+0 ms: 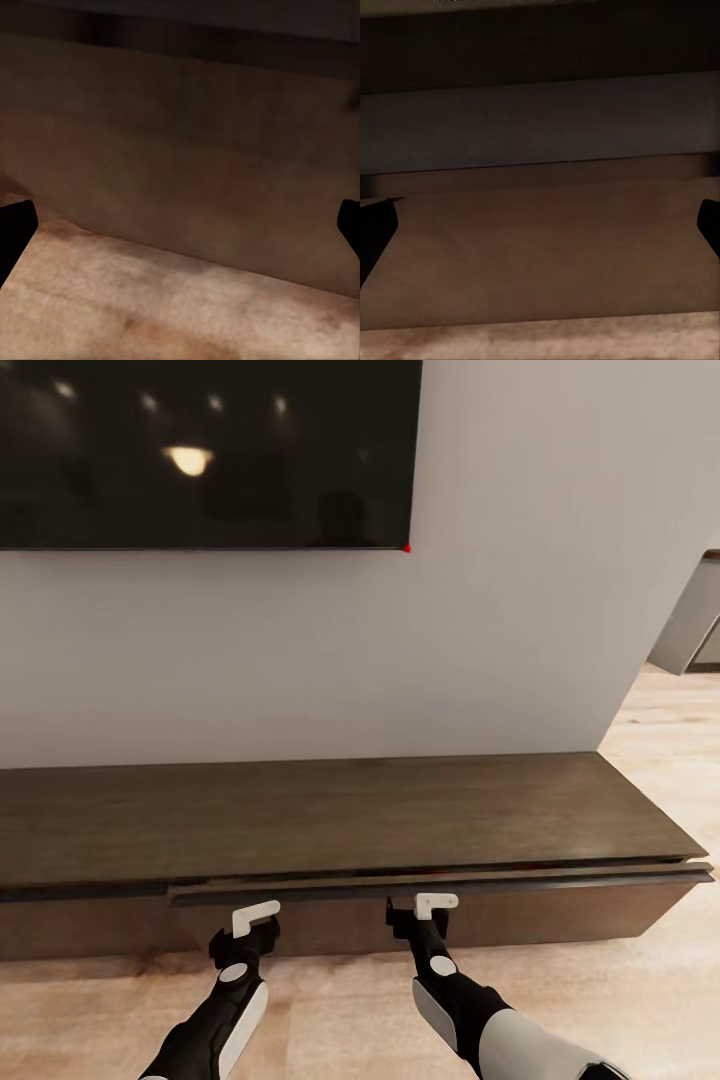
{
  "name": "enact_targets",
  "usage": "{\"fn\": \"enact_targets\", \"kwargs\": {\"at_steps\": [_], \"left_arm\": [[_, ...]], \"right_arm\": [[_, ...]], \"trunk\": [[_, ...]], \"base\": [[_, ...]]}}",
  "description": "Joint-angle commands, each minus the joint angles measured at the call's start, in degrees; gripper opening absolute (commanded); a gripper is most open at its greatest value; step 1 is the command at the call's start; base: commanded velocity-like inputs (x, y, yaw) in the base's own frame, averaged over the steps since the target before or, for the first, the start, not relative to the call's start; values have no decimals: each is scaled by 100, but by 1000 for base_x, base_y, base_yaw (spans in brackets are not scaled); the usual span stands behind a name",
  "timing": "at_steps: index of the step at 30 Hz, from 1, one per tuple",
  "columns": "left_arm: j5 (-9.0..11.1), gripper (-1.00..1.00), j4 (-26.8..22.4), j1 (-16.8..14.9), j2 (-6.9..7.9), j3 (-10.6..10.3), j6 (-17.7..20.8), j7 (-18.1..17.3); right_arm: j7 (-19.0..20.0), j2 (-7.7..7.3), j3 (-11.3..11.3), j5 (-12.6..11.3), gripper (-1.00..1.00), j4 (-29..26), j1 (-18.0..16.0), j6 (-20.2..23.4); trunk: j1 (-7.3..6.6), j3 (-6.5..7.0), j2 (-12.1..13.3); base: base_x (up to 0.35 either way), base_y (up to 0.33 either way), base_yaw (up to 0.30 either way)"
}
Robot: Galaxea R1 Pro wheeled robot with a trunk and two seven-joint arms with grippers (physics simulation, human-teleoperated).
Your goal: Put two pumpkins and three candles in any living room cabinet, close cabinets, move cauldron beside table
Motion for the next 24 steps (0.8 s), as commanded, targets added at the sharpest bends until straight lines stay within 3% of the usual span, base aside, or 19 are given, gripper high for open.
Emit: {"fn": "enact_targets", "kwargs": {"at_steps": [1, 6, 24], "left_arm": [[0, 100, 0, 0, 0, 0, 0, 0], [0, 100, -1, 0, 0, -3, -3, 0], [0, 100, 0, 0, 0, -3, -7, 0]], "right_arm": [[-5, 0, -8, 4, 100, -1, -3, -3], [-5, 0, -9, 4, 100, -1, -3, -3], [-5, 0, -12, 4, 100, -1, -3, -3]], "trunk": [[0, 0, 0], [0, 0, 0], [0, 0, 0]], "base": [[131, 0, 0], [172, 0, 0], [37, 18, 0]]}}
